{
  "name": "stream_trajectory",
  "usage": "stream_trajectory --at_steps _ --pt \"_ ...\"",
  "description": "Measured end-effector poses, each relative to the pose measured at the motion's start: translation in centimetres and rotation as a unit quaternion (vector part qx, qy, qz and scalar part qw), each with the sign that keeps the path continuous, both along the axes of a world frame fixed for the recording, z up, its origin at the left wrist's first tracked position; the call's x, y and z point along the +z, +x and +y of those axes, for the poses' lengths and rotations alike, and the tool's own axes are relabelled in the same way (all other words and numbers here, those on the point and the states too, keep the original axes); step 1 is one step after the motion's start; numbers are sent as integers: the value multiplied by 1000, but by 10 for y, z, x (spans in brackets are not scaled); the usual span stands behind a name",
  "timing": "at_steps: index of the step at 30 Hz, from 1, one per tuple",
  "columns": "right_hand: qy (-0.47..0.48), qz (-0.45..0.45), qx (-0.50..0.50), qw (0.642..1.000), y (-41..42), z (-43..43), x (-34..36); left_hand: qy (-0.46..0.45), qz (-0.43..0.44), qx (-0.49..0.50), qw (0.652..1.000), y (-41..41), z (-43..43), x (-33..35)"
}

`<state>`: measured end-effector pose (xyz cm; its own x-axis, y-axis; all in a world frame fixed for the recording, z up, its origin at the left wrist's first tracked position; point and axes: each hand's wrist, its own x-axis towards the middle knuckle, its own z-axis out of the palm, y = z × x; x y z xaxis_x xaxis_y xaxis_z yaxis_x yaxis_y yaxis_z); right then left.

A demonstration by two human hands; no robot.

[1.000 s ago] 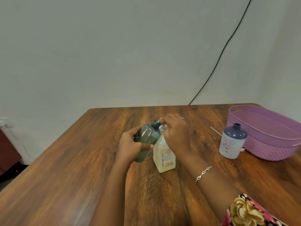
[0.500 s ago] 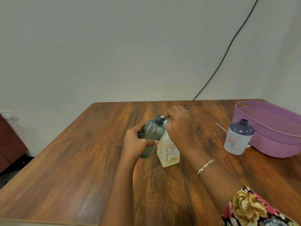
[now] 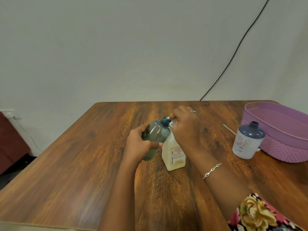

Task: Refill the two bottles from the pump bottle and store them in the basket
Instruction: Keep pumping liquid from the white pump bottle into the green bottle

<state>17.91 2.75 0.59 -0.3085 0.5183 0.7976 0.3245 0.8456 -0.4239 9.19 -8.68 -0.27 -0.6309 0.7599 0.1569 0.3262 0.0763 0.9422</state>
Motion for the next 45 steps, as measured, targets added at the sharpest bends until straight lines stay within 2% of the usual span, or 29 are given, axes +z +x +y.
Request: stream_trajectory --at_steps 4,8,13,19,23,28,33,38,42,45 --pt "-13 20 34 999 7 -6 3 -4 11 -1 1000 0 -1 4" --pt "-71 9 57 996 14 1 22 -14 44 -2 999 -5 2 12" --pt "-8 -6 21 1000 9 -2 10 -37 64 -1 997 -8 5 10" --pt "-56 3 43 998 15 -6 16 -23 41 -23 999 -6 3 11" --pt "-132 -108 42 984 18 2 38 -40 58 -22 997 -10 4 16" --pt "-90 -142 35 985 18 0 28 -53 59 -16 997 -12 6 10" --pt "-97 -133 51 985 25 -3 32 -39 42 -22 998 -7 4 10" --pt "-128 -164 48 977 23 -2 48 -44 54 -9 998 -9 6 17" --pt "-70 -114 2 991 21 -10 21 -50 52 -3 997 -9 5 9" --pt "-55 -113 -3 992 19 -8 15 -38 33 -4 999 -5 4 3"
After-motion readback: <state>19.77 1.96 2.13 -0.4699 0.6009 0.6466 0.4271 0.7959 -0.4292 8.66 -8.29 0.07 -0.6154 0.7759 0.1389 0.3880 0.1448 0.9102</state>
